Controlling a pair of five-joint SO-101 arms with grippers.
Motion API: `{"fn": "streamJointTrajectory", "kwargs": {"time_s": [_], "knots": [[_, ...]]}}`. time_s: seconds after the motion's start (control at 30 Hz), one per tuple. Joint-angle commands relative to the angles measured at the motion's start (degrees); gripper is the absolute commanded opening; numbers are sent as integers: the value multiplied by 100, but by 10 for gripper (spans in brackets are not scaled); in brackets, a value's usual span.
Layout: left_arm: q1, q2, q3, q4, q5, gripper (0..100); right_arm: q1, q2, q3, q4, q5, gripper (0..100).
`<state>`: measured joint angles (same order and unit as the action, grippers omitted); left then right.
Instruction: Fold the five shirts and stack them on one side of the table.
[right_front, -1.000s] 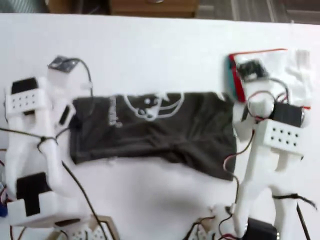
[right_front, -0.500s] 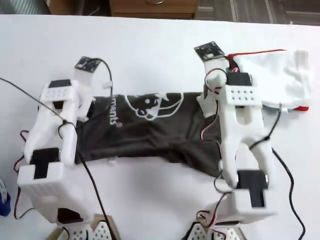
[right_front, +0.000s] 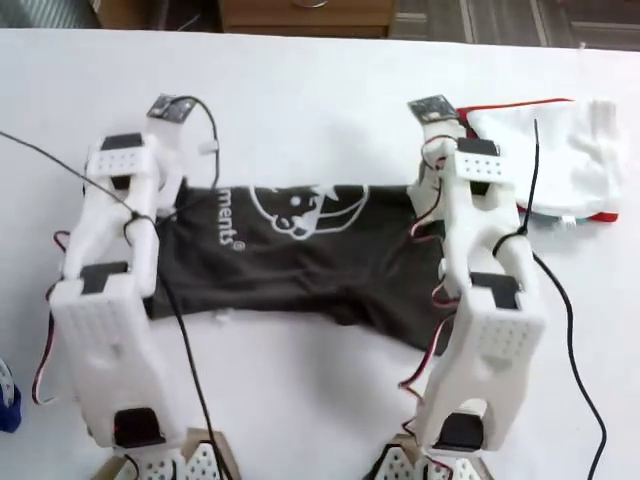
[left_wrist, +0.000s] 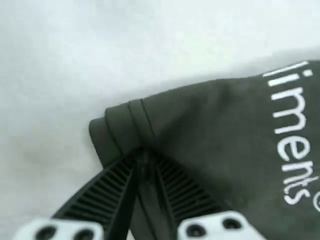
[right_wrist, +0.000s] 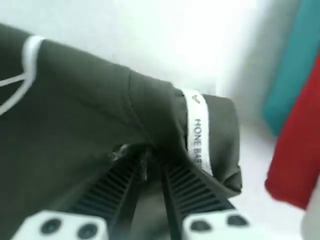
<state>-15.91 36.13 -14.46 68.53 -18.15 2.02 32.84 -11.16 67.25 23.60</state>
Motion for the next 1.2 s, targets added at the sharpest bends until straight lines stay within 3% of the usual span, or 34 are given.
{"fn": "streamJointTrajectory", "kwargs": {"time_s": [0.0, 0.2, 0.53, 0.83, 1.17], "knots": [[-220, 545, -1349, 484, 26, 25, 224, 435, -651, -75, -9, 20], [-220, 1881, -3662, 1591, 9, 25, 268, 936, -1424, 145, -9, 20], [-220, 3534, -6949, 2945, -44, 24, -110, 919, -3226, 1877, -26, 20], [-378, 3464, -7116, 3297, -299, 24, -92, 523, -4114, 3275, 105, 21], [-316, 2224, -6835, 3411, -299, 27, -251, -857, -3253, 3292, 141, 21]]}}
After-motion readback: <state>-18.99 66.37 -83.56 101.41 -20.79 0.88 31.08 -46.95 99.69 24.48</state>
